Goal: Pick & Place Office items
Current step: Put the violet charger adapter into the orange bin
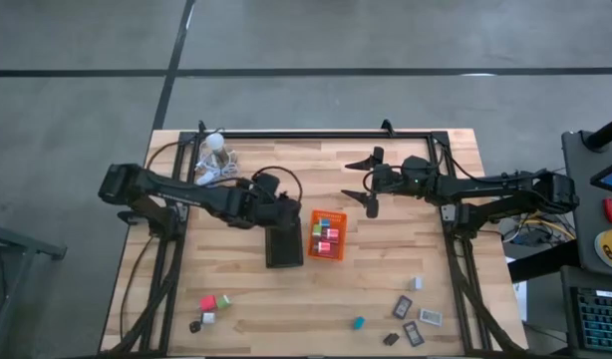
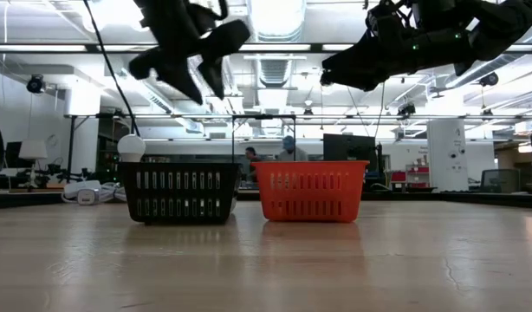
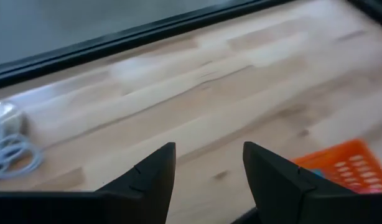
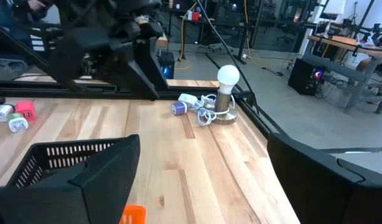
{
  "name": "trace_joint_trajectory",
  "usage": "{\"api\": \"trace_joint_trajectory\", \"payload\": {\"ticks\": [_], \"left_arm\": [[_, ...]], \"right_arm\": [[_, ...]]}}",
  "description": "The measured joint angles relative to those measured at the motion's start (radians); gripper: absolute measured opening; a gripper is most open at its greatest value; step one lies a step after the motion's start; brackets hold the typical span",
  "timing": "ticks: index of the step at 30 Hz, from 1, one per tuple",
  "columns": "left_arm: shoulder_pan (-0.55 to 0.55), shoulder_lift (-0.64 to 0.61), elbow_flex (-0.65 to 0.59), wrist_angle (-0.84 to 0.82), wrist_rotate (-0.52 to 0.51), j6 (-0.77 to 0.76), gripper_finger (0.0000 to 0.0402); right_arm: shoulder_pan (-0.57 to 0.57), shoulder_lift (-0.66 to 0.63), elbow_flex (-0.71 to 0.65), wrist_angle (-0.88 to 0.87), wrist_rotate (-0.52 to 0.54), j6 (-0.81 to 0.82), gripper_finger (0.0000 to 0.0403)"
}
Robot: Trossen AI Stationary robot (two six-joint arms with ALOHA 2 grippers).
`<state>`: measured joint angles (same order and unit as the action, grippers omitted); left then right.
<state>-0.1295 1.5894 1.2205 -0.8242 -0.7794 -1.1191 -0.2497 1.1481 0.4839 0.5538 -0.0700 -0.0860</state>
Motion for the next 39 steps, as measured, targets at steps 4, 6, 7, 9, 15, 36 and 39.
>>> {"api": "trace_joint_trajectory", "payload": {"ticks": [4,6,7,9,15,36,39], "left_arm": [[-0.015,0.0,-0.046,-0.057,-0.026,-0.137,0.0193],[-0.03,0.0,-0.086,-0.068,-0.06,-0.222,0.0193],[-0.039,0.0,-0.105,-0.071,-0.074,-0.274,0.0193],[-0.05,0.0,-0.146,-0.092,-0.084,-0.381,0.0193],[-0.051,0.0,-0.245,-0.118,-0.073,-0.47,0.0193],[0.006,-0.131,-0.45,-0.328,0.097,-0.855,0.0193],[0.008,-0.192,-0.511,-0.317,0.126,-0.884,0.0193]], "right_arm": [[0.0,0.0,0.0,-0.001,0.0,0.0,0.0347],[0.0,0.0,0.0,-0.001,0.0,0.0,0.0345],[0.0,0.0,0.0,-0.001,0.0,0.0,0.0344],[0.0,0.0,0.0,-0.002,0.0,0.0,0.0342],[0.001,0.0,0.0,-0.002,0.0,0.0,0.0343],[0.0,0.0,0.0,-0.003,0.0,0.0,0.0345],[0.0,0.001,0.0,-0.003,0.0,0.0,0.0349]]}}
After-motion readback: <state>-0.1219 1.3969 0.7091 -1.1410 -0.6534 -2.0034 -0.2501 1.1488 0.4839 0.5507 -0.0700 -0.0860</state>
